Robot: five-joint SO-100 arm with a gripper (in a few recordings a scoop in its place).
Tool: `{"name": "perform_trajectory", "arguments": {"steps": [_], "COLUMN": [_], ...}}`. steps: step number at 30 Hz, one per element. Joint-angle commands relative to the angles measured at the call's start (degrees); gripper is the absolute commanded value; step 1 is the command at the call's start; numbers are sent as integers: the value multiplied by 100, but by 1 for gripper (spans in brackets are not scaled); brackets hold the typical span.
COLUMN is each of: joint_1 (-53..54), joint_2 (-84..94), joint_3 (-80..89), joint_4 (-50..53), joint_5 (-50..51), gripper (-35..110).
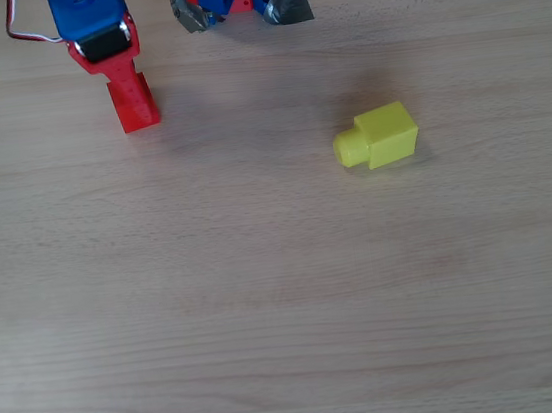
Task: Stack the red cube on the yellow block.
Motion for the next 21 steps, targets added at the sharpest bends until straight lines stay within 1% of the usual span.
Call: {"name": "perform_trajectory", "arguments": {"steps": [1, 9, 15, 21], "joint_1": [185, 158, 114, 9], "joint_2": [185, 308, 492, 791], "joint_3": [-18, 53, 123, 114], "joint_4": [-44, -316, -589, -615], "joint_5": [-123, 158, 580, 773], "gripper": [27, 19, 10, 11]}}
